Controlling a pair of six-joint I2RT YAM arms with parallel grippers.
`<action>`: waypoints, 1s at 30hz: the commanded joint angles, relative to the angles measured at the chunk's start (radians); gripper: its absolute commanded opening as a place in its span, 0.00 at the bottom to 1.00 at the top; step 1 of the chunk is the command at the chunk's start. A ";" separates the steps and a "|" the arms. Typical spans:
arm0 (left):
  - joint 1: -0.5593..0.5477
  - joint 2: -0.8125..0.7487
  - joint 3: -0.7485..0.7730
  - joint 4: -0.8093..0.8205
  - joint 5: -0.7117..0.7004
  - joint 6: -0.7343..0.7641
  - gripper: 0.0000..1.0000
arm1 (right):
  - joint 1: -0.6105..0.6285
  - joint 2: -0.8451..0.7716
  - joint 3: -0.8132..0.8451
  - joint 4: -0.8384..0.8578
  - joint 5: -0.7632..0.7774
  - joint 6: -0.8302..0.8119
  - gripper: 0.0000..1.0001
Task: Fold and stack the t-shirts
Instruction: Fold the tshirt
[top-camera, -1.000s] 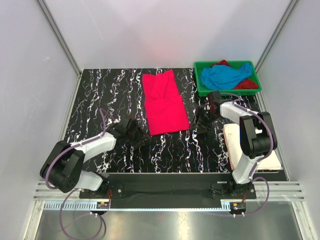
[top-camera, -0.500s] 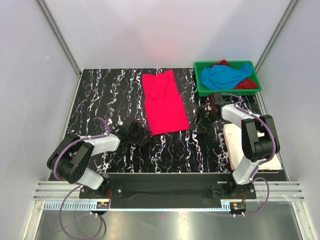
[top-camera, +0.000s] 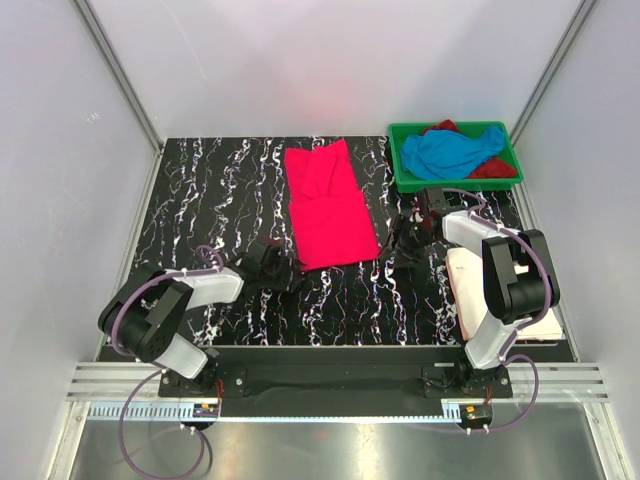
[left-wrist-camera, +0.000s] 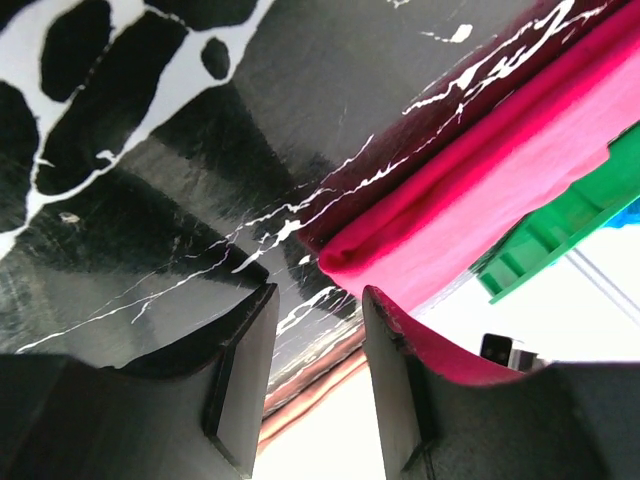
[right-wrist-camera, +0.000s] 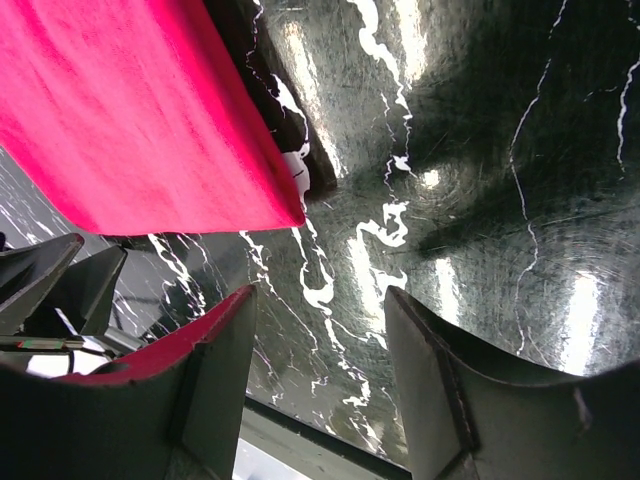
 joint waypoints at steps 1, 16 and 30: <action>-0.007 0.050 -0.024 -0.079 -0.057 -0.039 0.47 | 0.002 -0.003 -0.006 0.049 -0.027 0.023 0.62; -0.005 0.110 -0.070 0.016 -0.091 -0.088 0.21 | 0.002 0.029 -0.025 0.106 -0.056 0.089 0.67; -0.004 0.102 -0.066 0.019 -0.080 -0.042 0.00 | 0.002 0.101 -0.066 0.270 -0.071 0.282 0.57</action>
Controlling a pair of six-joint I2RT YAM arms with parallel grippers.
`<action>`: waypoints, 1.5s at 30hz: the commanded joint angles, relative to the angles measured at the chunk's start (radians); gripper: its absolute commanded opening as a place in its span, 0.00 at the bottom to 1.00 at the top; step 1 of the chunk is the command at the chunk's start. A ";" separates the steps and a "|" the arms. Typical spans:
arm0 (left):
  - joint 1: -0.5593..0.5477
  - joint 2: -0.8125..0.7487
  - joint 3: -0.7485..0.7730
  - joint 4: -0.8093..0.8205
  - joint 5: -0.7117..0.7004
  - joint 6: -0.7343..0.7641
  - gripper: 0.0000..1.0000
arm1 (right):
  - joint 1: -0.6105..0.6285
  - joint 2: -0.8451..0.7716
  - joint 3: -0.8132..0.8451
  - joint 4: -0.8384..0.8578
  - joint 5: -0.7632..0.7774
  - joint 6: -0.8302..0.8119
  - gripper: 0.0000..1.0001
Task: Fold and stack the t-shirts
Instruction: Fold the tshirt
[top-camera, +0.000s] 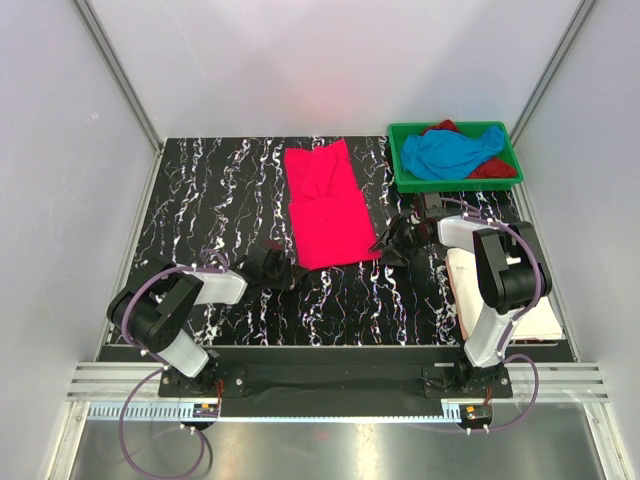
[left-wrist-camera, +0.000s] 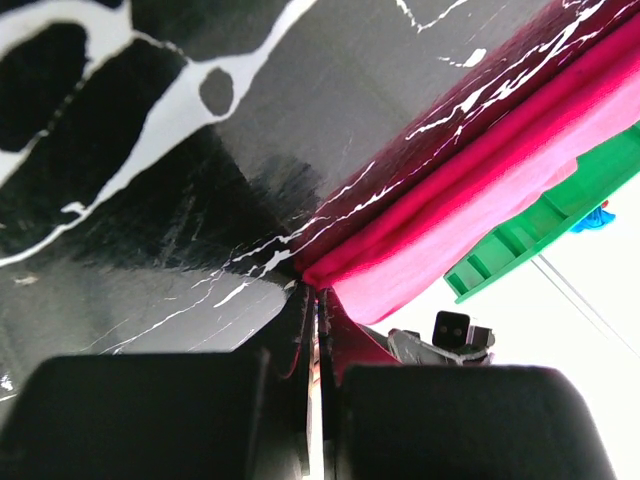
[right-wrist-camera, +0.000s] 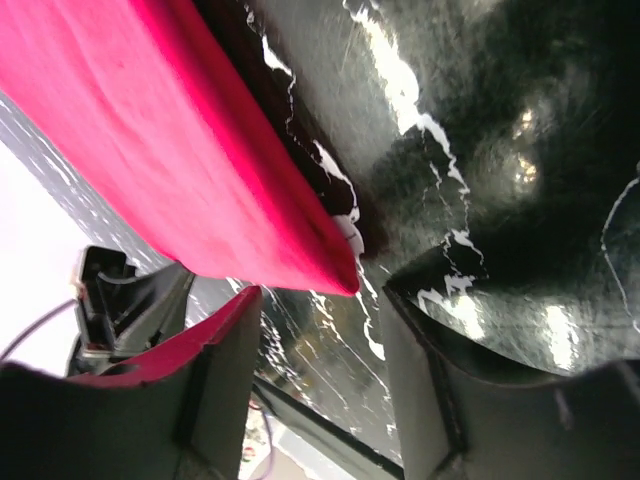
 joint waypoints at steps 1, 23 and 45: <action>0.001 0.030 -0.032 -0.136 -0.065 0.049 0.00 | 0.002 0.025 -0.020 0.056 0.031 0.060 0.56; 0.034 -0.041 -0.039 -0.189 -0.043 0.270 0.00 | 0.007 0.023 -0.062 0.085 0.101 0.019 0.00; -0.542 -0.873 -0.135 -0.930 -0.306 0.264 0.00 | 0.483 -0.791 -0.592 -0.118 0.209 0.270 0.00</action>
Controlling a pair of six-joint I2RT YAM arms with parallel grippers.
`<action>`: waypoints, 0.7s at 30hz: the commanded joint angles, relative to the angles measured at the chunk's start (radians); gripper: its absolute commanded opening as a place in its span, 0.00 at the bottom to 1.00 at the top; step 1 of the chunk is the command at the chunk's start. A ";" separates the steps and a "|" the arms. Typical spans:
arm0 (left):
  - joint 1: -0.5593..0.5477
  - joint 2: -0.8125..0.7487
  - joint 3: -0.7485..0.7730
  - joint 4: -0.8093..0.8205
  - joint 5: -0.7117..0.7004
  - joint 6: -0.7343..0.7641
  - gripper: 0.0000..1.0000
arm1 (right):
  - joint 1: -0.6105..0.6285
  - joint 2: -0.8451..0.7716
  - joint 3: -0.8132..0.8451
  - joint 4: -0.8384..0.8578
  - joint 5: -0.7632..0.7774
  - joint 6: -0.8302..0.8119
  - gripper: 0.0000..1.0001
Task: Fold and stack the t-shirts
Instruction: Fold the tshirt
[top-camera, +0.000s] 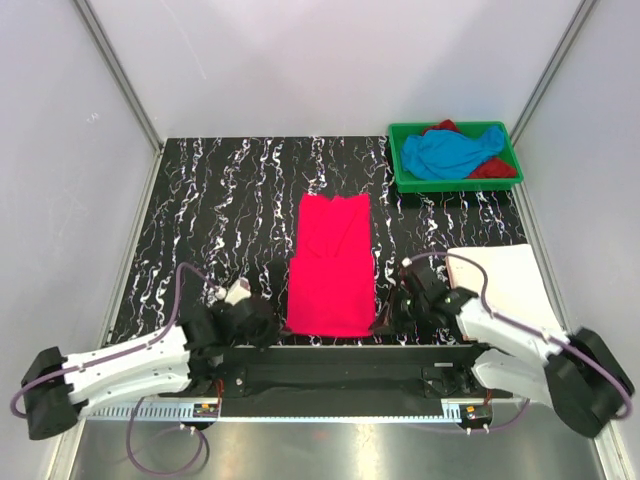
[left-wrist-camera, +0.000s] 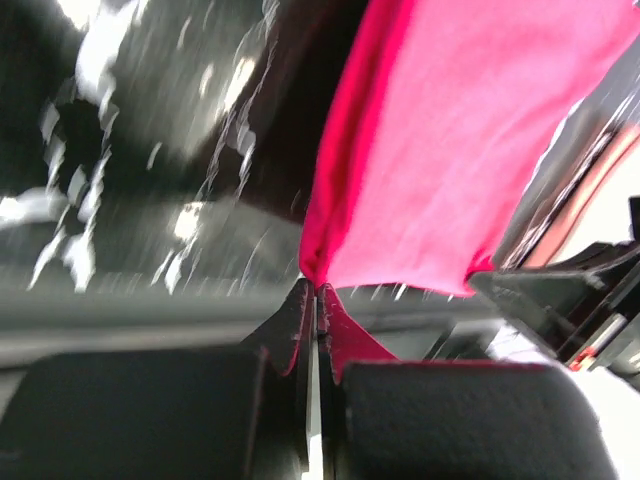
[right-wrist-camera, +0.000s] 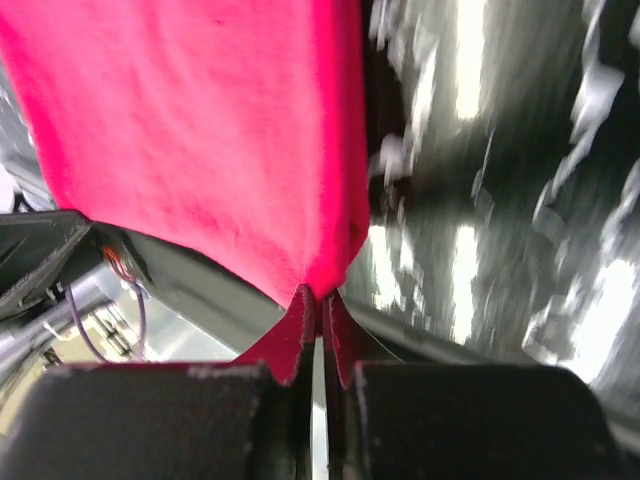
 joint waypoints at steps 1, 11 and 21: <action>-0.134 -0.079 0.017 -0.228 -0.134 -0.124 0.00 | 0.092 -0.144 -0.050 -0.096 0.070 0.130 0.00; -0.495 0.036 0.215 -0.394 -0.249 -0.319 0.00 | 0.338 -0.313 -0.041 -0.243 0.163 0.323 0.00; -0.376 -0.072 0.370 -0.543 -0.384 -0.209 0.00 | 0.329 -0.356 0.149 -0.446 0.257 0.263 0.00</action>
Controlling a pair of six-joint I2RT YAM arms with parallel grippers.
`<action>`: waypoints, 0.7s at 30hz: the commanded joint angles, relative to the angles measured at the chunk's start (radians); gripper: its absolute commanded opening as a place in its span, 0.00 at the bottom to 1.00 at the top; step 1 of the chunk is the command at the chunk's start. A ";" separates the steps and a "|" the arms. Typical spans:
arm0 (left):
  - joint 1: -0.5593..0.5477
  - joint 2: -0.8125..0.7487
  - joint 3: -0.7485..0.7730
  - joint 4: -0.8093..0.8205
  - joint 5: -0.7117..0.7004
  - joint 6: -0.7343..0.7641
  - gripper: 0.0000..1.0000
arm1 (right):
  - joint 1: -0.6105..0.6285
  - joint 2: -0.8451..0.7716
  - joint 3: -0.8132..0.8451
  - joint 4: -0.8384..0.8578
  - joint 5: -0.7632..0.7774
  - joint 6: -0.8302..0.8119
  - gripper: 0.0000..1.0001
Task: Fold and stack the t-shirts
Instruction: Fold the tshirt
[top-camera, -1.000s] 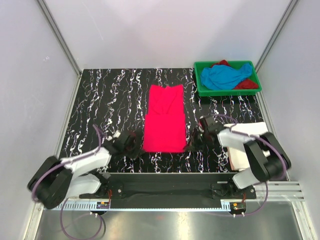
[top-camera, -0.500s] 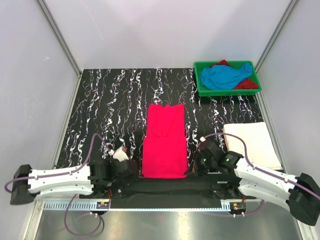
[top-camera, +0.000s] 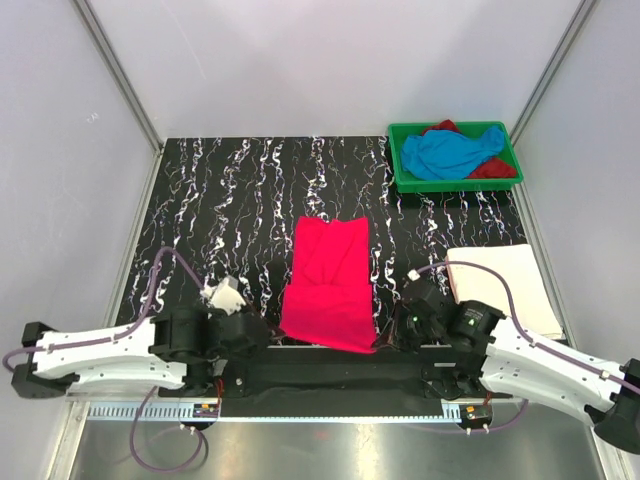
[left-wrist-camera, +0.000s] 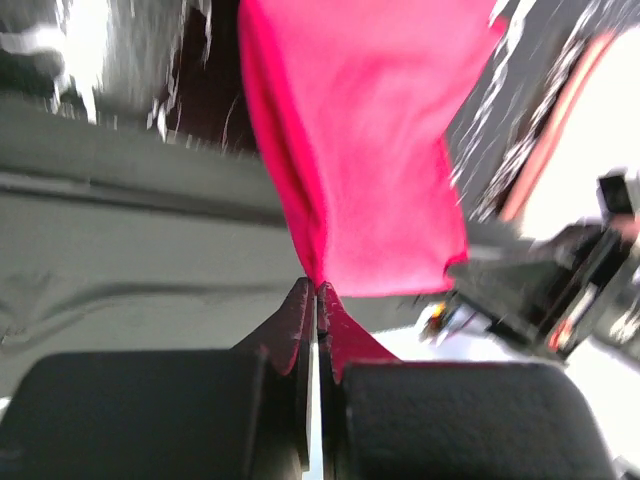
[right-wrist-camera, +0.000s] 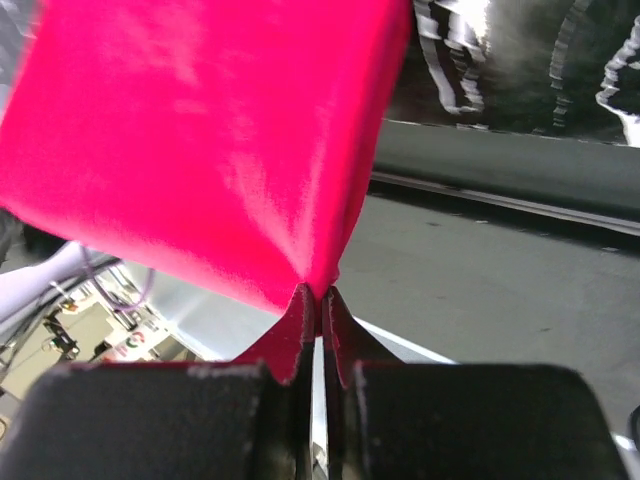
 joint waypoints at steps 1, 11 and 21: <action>0.105 0.016 0.084 -0.047 -0.089 0.150 0.00 | -0.014 0.046 0.130 -0.091 0.078 -0.043 0.00; 0.698 0.155 0.234 0.199 0.193 0.689 0.00 | -0.354 0.319 0.417 -0.155 -0.097 -0.401 0.00; 0.972 0.487 0.425 0.398 0.454 0.926 0.00 | -0.534 0.616 0.667 -0.144 -0.207 -0.537 0.00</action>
